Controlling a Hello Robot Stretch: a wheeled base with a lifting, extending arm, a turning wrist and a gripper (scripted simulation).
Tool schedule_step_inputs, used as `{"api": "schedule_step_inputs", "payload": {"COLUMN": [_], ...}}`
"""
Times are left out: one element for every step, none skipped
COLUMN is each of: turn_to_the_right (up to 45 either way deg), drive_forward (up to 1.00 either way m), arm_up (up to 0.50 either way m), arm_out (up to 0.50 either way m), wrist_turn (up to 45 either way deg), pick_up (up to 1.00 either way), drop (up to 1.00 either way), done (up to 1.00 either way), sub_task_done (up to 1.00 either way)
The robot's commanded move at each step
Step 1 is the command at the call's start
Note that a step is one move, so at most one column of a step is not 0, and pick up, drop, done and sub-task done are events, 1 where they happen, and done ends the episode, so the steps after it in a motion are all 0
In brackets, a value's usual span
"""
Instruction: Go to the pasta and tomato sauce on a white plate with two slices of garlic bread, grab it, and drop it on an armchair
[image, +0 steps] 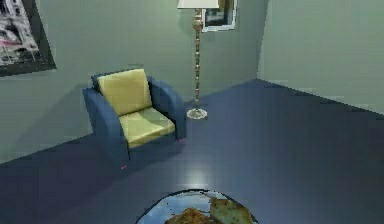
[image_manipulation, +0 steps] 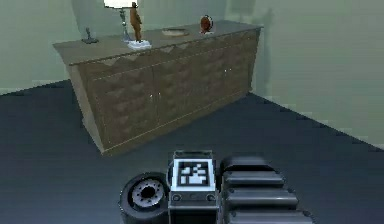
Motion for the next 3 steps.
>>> {"api": "schedule_step_inputs", "payload": {"turn_to_the_right": [0.0,0.0,-45.0], "drive_forward": [1.00,0.40,0.00], "arm_up": [0.00,0.00,0.00], "arm_out": [0.00,0.00,0.00], "wrist_turn": [0.0,0.0,0.0], "pick_up": [0.00,0.00,0.00], "drop": [0.00,0.00,0.00], "done": [0.00,0.00,0.00], "sub_task_done": [0.00,0.00,0.00]}}
